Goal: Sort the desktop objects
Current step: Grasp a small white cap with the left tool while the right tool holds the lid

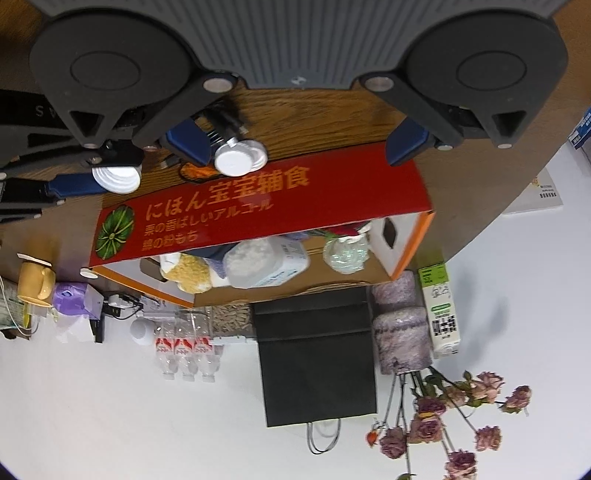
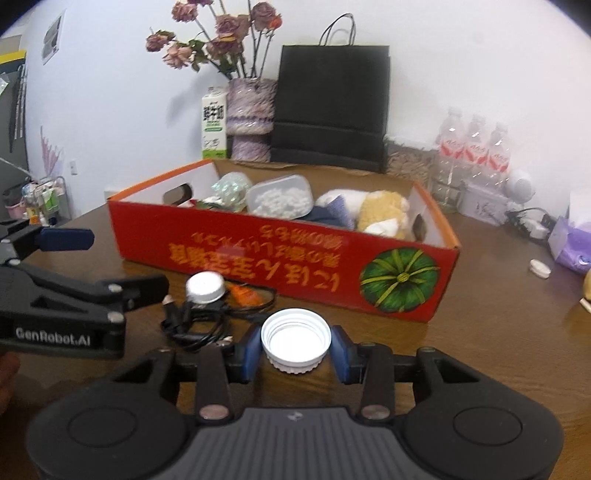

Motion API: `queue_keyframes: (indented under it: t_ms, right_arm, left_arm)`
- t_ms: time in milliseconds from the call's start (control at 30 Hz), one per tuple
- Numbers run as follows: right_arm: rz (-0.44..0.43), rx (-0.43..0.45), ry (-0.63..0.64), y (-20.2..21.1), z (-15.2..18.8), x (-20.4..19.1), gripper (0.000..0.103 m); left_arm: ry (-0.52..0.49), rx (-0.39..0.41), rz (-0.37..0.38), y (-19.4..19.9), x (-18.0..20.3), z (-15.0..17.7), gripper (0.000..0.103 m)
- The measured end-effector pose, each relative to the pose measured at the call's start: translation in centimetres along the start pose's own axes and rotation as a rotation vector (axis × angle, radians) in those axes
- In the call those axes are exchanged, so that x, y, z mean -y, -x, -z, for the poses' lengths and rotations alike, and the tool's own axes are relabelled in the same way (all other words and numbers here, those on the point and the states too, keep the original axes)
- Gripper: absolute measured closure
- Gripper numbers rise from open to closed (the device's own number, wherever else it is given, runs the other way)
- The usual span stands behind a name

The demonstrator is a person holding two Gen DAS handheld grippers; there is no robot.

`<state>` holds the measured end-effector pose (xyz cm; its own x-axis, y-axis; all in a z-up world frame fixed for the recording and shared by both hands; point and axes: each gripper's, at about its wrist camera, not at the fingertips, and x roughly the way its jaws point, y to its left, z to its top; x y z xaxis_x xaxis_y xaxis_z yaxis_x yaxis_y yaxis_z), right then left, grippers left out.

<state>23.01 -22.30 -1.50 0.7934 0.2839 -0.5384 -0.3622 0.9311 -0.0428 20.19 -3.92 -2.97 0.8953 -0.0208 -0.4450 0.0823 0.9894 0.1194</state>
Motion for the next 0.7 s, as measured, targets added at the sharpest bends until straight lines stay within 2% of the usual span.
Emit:
queue_keyframes:
  t_ms: [133, 267, 300, 467, 533, 700]
  right_arm:
    - [0.019, 0.01, -0.031, -0.3, -0.2, 1.0, 0.064]
    - [0.037, 0.029, -0.027, -0.4, -0.3, 1.4, 0.064]
    - [0.043, 0.033, -0.025, -0.4, -0.3, 1.5, 0.064]
    - [0.04, 0.035, -0.054, -0.5, -0.4, 2.2, 0.064]
    - [0.037, 0.038, -0.054, -0.4, -0.4, 2.2, 0.064]
    - [0.029, 0.042, -0.046, -0.3, -0.3, 1.9, 0.064]
  left_arm:
    - [-0.018, -0.025, 0.005, -1.1, 1.2, -0.5, 0.006]
    - [0.005, -0.065, 0.03, -2.2, 1.7, -0.8, 0.025]
    - [0.01, -0.072, 0.034, -2.4, 1.8, -0.9, 0.027]
    - [0.02, -0.082, 0.06, -3.1, 2.3, -0.9, 0.048]
    - [0.02, -0.092, 0.071, -3.4, 2.5, -1.0, 0.054]
    - [0.016, -0.111, 0.074, -4.0, 2.8, -1.0, 0.058]
